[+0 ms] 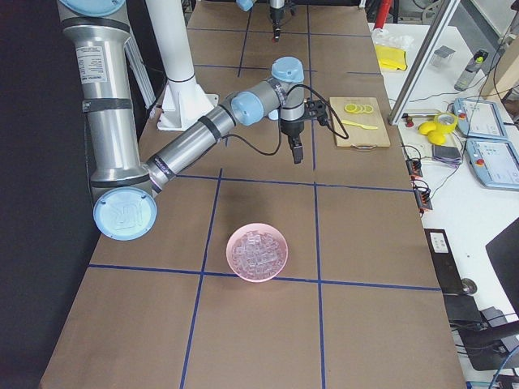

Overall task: Put ice and strawberries in cup
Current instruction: 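Carry the strawberry with the left gripper over the white cup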

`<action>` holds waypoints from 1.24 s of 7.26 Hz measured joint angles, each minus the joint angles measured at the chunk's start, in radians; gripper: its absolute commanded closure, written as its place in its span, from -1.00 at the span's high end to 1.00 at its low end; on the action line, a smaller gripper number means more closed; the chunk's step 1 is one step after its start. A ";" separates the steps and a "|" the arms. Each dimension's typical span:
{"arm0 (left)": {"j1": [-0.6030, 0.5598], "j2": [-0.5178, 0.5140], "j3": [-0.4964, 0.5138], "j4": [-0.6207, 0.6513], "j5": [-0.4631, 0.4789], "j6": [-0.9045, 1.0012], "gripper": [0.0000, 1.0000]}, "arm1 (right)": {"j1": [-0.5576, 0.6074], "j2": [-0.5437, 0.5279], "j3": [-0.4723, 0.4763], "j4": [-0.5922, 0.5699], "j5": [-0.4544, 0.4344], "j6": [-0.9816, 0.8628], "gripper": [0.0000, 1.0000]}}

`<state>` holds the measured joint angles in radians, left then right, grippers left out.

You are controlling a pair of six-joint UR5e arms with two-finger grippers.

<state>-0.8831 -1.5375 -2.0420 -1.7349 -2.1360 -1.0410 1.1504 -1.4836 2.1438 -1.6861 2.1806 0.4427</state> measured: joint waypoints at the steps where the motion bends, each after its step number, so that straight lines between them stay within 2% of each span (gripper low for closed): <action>1: 0.000 -0.125 -0.043 0.177 0.001 -0.006 -1.00 | 0.047 -0.028 -0.012 -0.001 0.025 -0.063 0.99; 2: 0.006 -0.257 -0.059 0.327 0.004 -0.014 -1.00 | 0.104 -0.054 -0.039 -0.001 0.064 -0.140 0.99; 3: 0.027 -0.364 -0.061 0.423 0.007 -0.049 -1.00 | 0.168 -0.076 -0.078 -0.001 0.101 -0.234 0.99; 4: 0.068 -0.447 -0.057 0.467 0.016 -0.120 -1.00 | 0.232 -0.095 -0.131 -0.001 0.132 -0.328 0.99; 7: 0.190 -0.676 0.070 0.483 0.078 -0.314 -1.00 | 0.383 -0.108 -0.312 -0.001 0.194 -0.524 0.99; 9: 0.252 -0.766 0.176 0.426 0.141 -0.385 -1.00 | 0.437 -0.118 -0.373 -0.001 0.201 -0.585 0.99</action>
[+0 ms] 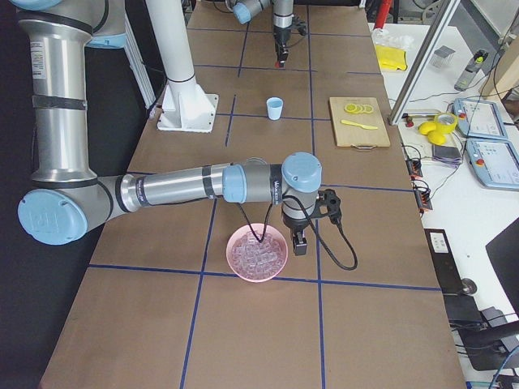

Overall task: Put ice and strawberries in cup
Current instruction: 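Carry the strawberry with the left gripper over the white cup, then open the left gripper to drop the strawberry into the cup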

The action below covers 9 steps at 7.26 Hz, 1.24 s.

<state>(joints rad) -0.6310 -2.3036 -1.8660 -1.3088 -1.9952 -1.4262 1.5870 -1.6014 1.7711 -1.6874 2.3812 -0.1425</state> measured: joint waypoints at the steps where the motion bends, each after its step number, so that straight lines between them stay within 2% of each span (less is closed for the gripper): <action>1: 0.024 -0.049 0.085 -0.054 0.022 -0.031 -1.00 | 0.009 -0.003 -0.014 0.000 0.000 -0.010 0.99; 3: 0.070 -0.126 0.216 -0.138 0.062 -0.079 -1.00 | 0.014 -0.003 -0.023 0.001 -0.001 -0.015 0.99; 6: 0.115 -0.141 0.257 -0.160 0.076 -0.103 -0.91 | 0.014 -0.005 -0.024 0.002 -0.003 -0.015 0.99; 7: 0.125 -0.140 0.259 -0.160 0.076 -0.106 -0.81 | 0.014 -0.005 -0.024 0.002 -0.003 -0.014 0.99; 8: 0.133 -0.141 0.260 -0.161 0.076 -0.109 -0.16 | 0.014 -0.005 -0.024 0.002 -0.003 -0.014 0.99; 9: 0.139 -0.141 0.261 -0.161 0.076 -0.112 0.99 | 0.014 -0.005 -0.024 0.002 -0.004 -0.014 0.99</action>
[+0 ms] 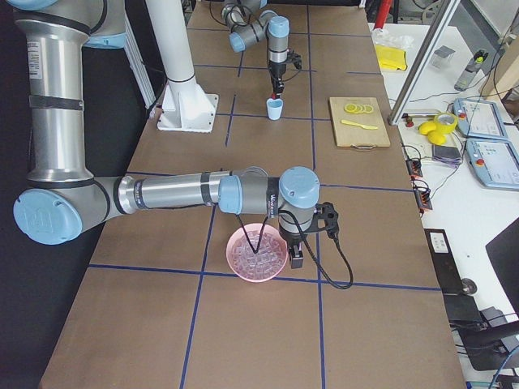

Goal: Put ice and strawberries in cup

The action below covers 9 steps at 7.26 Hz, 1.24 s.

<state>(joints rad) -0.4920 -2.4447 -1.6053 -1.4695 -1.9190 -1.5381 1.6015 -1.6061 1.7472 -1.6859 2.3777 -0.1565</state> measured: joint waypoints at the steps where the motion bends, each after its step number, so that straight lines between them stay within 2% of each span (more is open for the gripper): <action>1: 0.003 0.003 0.000 0.000 0.004 0.001 1.00 | 0.000 0.000 0.000 0.000 0.000 0.000 0.99; 6: -0.001 0.007 -0.032 0.005 0.036 0.010 1.00 | 0.004 0.015 0.009 0.002 -0.001 -0.006 0.99; 9: -0.072 0.014 -0.092 0.071 0.020 0.106 1.00 | 0.006 0.000 -0.005 0.001 -0.004 -0.003 0.99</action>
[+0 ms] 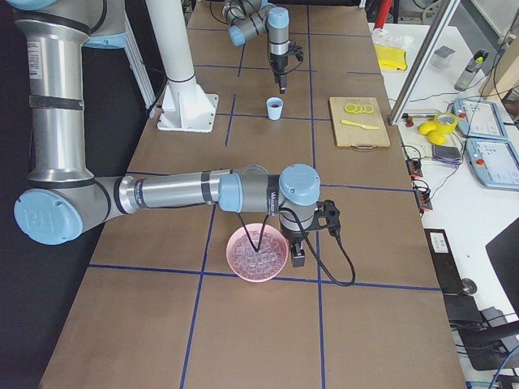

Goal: Put ice and strawberries in cup

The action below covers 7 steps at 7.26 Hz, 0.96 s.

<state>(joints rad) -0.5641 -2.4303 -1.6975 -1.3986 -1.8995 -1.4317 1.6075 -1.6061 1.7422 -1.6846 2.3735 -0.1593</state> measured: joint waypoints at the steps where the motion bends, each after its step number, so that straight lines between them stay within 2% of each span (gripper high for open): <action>1: -0.048 0.026 -0.040 0.051 -0.032 0.084 1.00 | 0.001 -0.003 -0.019 -0.001 0.000 0.001 0.99; 4: -0.211 0.177 -0.156 0.135 -0.143 0.361 1.00 | 0.006 -0.008 -0.053 0.000 0.003 0.003 0.99; 7: -0.368 0.230 -0.177 0.281 -0.180 0.672 1.00 | 0.019 -0.019 -0.055 0.035 0.002 0.013 0.99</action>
<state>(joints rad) -0.9322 -2.1998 -1.8750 -1.1172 -2.0798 -0.7599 1.6262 -1.6247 1.6870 -1.6497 2.3756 -0.1461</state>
